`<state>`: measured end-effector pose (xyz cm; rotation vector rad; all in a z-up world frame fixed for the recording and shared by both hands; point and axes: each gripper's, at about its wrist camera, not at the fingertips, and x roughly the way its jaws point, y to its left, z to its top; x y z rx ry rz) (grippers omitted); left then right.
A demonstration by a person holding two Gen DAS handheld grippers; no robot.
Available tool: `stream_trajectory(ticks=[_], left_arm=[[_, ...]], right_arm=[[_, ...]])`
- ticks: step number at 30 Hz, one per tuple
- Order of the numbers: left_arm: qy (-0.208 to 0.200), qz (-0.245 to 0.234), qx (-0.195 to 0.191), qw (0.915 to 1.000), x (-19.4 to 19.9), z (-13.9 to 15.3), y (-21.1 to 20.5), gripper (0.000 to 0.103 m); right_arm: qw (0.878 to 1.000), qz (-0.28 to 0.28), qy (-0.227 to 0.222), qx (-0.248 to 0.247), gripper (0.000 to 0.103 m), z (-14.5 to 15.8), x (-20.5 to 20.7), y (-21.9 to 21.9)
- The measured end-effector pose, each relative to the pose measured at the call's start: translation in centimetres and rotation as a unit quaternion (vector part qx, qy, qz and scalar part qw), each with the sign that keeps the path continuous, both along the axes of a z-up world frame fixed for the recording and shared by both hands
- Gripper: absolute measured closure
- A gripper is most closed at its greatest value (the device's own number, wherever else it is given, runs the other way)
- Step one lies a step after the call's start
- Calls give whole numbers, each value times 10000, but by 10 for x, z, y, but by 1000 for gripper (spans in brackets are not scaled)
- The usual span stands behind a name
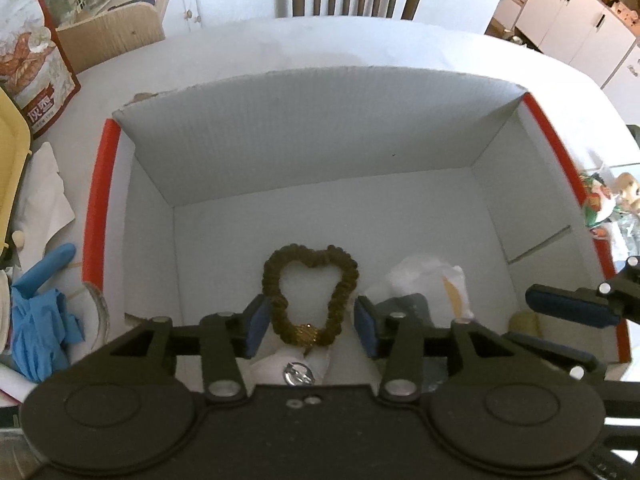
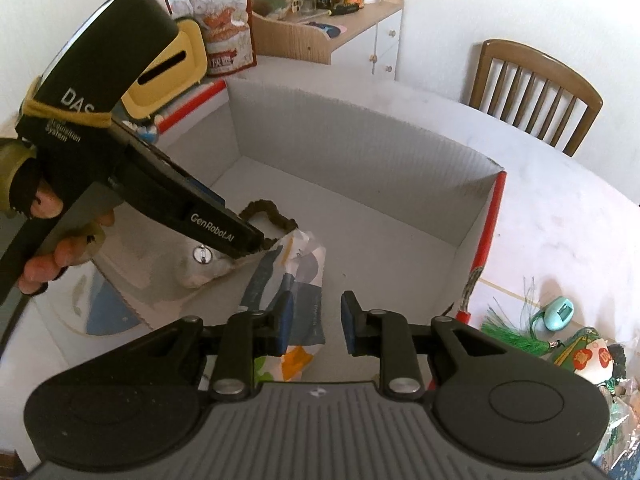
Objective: Organize objects
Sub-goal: 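Lower into the box and open left tool while right tool releases the soap, then withdraw both tools from the box back toward the table items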
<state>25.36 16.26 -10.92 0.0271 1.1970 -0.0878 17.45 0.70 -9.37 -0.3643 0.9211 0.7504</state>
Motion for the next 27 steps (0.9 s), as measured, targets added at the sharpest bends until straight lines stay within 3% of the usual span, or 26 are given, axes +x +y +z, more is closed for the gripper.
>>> stream_trajectory(ticks=[16, 17, 18, 20, 25, 27], left_arm=[[-791, -148, -250, 9964, -33, 49, -17, 44], [-842, -163, -260, 9960, -37, 52, -19, 44], [-899, -176, -281, 9954, -41, 57, -21, 44], [-999, -186, -299, 9944, -49, 63, -24, 42], [-1241, -161, -336, 9916, -69, 78, -33, 36], [-1326, -135, -355, 9904, -76, 82, -37, 33]], right_arm=[[9956, -318, -121, 874, 73, 50, -14, -50], [9951, -328, -137, 919, 68, 53, -16, -54], [9945, -345, -168, 971, 56, 55, -18, -58], [9928, -373, -246, 1110, 46, 61, -21, -68], [9902, -395, -328, 1297, 45, 74, -30, -87], [9885, -406, -369, 1408, 38, 78, -34, -98]])
